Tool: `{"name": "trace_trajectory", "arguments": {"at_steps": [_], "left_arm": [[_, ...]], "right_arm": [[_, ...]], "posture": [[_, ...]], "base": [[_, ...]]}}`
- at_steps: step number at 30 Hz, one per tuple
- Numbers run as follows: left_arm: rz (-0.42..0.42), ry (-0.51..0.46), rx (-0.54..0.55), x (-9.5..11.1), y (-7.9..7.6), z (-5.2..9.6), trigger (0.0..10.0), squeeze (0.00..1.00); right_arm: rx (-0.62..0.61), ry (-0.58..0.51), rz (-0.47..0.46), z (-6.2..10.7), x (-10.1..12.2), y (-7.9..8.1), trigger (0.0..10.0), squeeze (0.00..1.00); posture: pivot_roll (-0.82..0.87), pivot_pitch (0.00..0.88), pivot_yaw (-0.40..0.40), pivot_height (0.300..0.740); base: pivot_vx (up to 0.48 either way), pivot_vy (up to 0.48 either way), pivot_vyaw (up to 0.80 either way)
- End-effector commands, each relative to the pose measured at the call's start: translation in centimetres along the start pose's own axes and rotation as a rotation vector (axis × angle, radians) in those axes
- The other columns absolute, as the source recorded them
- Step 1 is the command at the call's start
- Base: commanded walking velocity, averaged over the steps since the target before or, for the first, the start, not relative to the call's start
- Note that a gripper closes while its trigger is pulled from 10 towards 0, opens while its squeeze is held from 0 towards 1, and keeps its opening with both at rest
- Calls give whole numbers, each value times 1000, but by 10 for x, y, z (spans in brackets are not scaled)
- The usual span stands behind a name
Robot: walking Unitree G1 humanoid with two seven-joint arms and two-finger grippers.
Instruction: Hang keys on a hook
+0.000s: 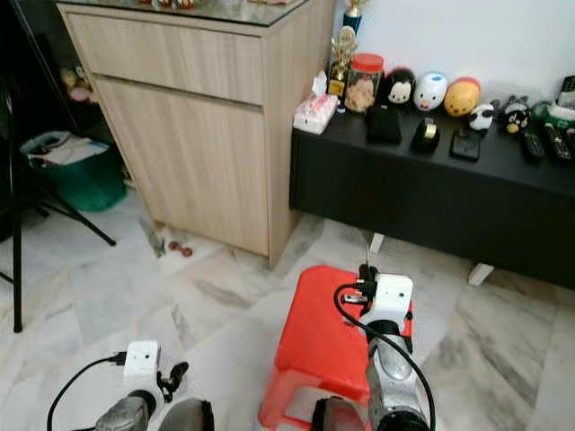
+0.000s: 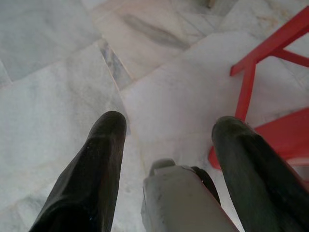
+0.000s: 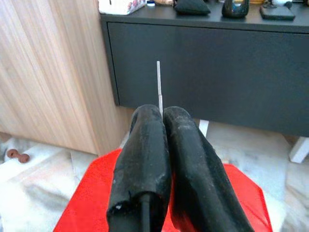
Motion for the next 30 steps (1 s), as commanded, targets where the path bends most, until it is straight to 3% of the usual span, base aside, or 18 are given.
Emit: {"name": "trace_trajectory", "arguments": {"at_steps": [1,11,21,30], "left_arm": [[17,29,0,-9,-1,2,10000,0],[15,24,0,-8,0,2,10000,0],[14,15,4,-6,0,2,10000,0],[13,14,3,-6,0,2,10000,0]], "right_arm": [[-2,2,-2,-2,1,0,10000,0],[-5,6,-4,-2,1,0,10000,0],[-7,12,5,-2,0,0,10000,0],[-3,-3,12,-2,3,0,10000,0]], "posture": [[23,0,-61,625],[24,0,-60,625],[23,0,-60,625],[25,0,-61,680]], "base": [[-292,0,0],[-271,0,0],[0,0,0],[0,0,0]]}}
Point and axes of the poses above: a point about 5 cm out from each wrist's last joint towards the gripper, its own z axis pointing back from the gripper into the wrist, its own x axis along the axis of the wrist's last joint, y = z × x, the point moved 6 cm from there along -z, pointing out of the wrist towards the gripper, and after that the axes turned 13 degrees about -z, right-handed, at the moved point
